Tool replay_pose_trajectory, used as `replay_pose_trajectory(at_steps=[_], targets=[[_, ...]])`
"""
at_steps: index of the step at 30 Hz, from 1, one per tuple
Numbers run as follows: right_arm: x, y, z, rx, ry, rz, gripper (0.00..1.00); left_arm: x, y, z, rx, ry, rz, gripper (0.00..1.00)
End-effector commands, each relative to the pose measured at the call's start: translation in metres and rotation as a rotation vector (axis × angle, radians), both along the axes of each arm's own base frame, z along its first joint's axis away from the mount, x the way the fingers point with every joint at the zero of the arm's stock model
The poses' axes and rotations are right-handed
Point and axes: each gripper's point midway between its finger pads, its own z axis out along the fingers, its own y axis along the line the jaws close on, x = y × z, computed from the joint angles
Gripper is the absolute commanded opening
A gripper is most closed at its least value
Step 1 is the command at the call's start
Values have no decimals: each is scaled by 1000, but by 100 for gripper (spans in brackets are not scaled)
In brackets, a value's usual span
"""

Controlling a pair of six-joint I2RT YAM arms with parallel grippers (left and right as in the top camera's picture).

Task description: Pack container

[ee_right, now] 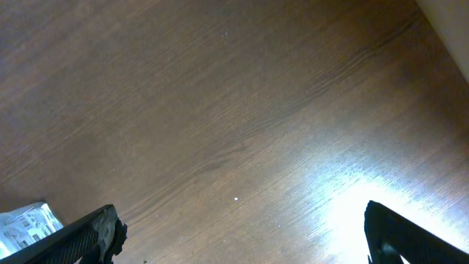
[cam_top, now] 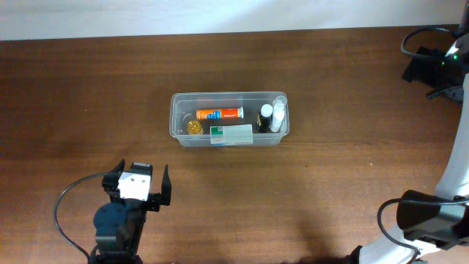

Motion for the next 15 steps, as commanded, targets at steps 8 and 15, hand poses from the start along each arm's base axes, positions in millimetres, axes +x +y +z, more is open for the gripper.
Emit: replay_pose_trajectory(at_steps=[8, 15], targets=[[-2, -3, 4, -9, -10, -16, 98, 0, -1, -15, -12, -93, -5, 99], [-2, -3, 4, -9, -10, -16, 98, -6, 5, -12, -16, -146, 9, 99]])
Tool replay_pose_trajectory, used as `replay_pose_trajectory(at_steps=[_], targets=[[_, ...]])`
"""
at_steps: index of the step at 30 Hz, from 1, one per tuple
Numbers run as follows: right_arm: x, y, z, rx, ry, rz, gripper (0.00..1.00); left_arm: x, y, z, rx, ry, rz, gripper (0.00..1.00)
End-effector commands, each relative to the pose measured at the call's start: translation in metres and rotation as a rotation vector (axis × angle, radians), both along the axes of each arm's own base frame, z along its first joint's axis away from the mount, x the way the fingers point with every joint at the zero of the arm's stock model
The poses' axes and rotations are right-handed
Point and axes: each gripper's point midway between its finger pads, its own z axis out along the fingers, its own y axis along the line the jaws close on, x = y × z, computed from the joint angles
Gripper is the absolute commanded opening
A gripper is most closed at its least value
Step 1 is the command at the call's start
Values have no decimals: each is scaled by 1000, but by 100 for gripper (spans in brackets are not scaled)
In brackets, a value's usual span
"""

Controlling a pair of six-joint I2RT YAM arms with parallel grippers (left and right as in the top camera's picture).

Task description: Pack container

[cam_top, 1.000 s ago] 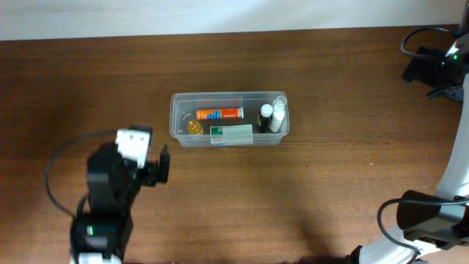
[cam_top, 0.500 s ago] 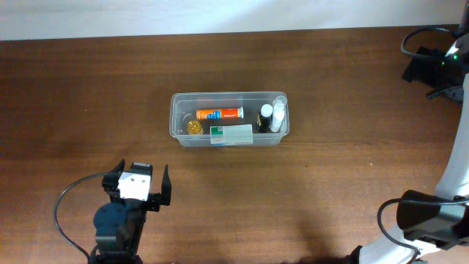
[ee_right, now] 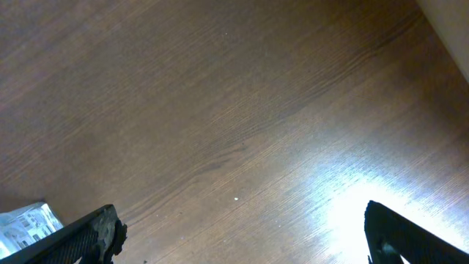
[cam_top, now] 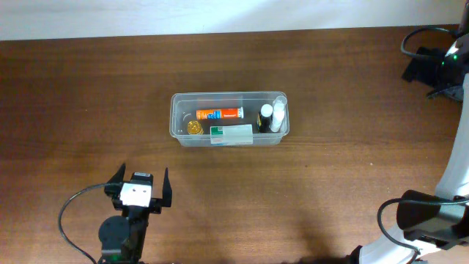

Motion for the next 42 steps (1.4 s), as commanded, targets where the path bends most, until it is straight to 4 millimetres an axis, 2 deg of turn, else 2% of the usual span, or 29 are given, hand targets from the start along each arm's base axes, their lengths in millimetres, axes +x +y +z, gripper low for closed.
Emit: replay_pose_trajectory(at_steps=[1, 28, 33, 35, 39, 42], targets=[[-2, -3, 4, -9, -10, -16, 98, -2, 2, 5, -9, -35, 0, 100], [-2, -3, 4, -9, -10, -16, 98, -9, 10, 18, -4, -99, 42, 99], [-2, -3, 4, -9, -10, -16, 98, -9, 3, 23, -10, -117, 2, 99], [-2, -3, 4, -9, -10, -16, 98, -9, 0, 23, -27, -115, -13, 99], [-2, -3, 4, -9, -10, -16, 98, -9, 11, 20, -149, -97, 64, 99], [-2, -3, 4, -9, -10, -16, 98, -9, 13, 18, -165, -90, 76, 99]])
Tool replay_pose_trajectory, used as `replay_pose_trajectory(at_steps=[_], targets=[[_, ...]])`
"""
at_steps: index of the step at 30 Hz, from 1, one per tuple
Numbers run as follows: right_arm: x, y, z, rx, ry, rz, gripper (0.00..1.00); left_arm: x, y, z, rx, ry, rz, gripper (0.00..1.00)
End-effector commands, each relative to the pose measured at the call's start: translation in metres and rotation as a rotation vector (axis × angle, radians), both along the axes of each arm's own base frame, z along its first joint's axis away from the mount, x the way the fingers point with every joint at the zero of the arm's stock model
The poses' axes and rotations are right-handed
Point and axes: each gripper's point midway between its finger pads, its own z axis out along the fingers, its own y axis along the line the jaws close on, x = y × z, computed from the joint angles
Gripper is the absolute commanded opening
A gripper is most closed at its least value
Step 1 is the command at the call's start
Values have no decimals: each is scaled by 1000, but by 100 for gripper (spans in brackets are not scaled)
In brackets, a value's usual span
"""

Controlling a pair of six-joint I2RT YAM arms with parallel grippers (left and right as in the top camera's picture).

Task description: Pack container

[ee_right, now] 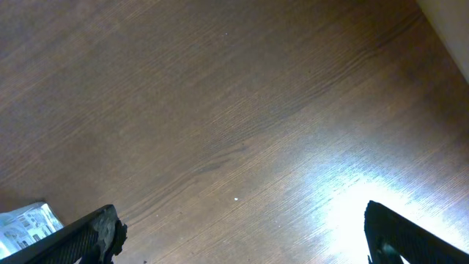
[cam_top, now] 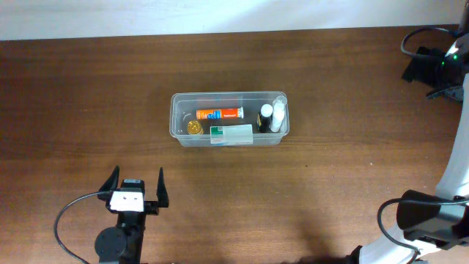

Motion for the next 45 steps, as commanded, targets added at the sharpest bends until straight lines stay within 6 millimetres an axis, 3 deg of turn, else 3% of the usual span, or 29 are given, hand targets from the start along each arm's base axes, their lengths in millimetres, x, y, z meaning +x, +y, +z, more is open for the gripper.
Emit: replay_pose_trajectory(at_steps=[1, 8, 45], targets=[[-2, -3, 4, -8, -10, -17, 98, 0, 5, -2, -71, 3, 35, 99], [-2, -3, 4, -8, -10, -17, 98, 0, 14, -3, -135, 5, 91, 99], [-2, -3, 4, -8, -10, -17, 98, 0, 14, -3, -134, 7, 90, 99]])
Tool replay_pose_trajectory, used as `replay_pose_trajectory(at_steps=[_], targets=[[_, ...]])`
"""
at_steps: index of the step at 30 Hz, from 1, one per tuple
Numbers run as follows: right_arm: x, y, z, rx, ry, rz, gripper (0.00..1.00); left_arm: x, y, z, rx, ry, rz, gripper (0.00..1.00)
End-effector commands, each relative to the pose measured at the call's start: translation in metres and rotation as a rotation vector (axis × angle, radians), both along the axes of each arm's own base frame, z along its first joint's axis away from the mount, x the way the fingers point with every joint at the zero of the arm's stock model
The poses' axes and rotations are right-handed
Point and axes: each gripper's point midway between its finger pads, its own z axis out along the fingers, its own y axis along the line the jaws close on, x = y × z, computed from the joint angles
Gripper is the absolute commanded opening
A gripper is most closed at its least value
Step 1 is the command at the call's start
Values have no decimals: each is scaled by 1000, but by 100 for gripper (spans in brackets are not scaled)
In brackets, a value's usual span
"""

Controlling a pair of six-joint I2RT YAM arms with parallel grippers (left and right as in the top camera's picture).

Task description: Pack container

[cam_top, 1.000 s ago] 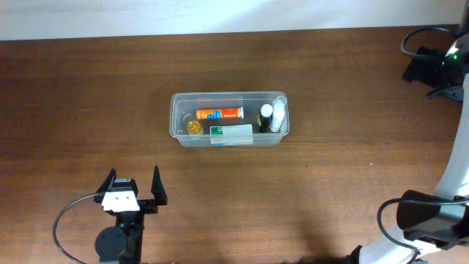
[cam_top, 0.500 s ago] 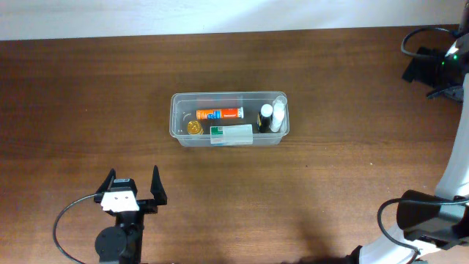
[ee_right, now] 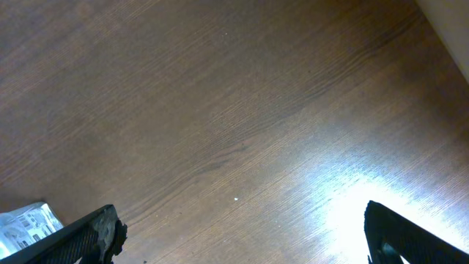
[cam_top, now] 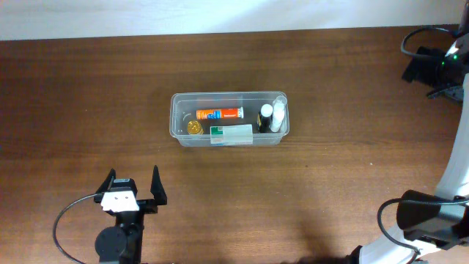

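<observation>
The clear plastic container (cam_top: pixel 229 119) stands mid-table. Inside it lie an orange tube (cam_top: pixel 220 114), a small gold round item (cam_top: pixel 193 127), a green-and-white box (cam_top: pixel 231 134), a black-capped bottle (cam_top: pixel 265 117) and a white bottle (cam_top: pixel 277 116). My left gripper (cam_top: pixel 133 182) is near the front left edge, well short of the container, open and empty. My right gripper (ee_right: pixel 240 220) shows only in its wrist view, fingers wide apart over bare wood and holding nothing.
The right arm (cam_top: pixel 440 169) runs along the table's right edge, with black gear and cables (cam_top: pixel 429 62) at the far right corner. A white printed scrap (ee_right: pixel 22 220) peeks in at the lower left of the right wrist view. The tabletop (cam_top: pixel 330 183) is dark wood.
My left gripper has shifted slightly left and a little nearer the front edge, still open. The container, its contents and the right arm are unchanged.
My left gripper was open at the front left of the container, closer to the camera. At each later moment it stood further back toward the front edge, empty and open. The right gripper stayed open over bare wood throughout, and the container's contents stayed put.
</observation>
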Motion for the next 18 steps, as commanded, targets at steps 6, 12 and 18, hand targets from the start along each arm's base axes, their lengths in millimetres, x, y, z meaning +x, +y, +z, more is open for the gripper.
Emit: replay_pose_trajectory(at_steps=[6, 12, 18], targets=[[-1, 0, 5, -9, -12, -7, 99, 0, 3, -1, -8, -2, 15, 99], [4, 54, 27, -23, -72, 130, 98, 0, 3, -1, -8, -2, 15, 99], [-5, 126, 63, -88, -164, 345, 98, 0, 3, -1, -8, -2, 15, 100]])
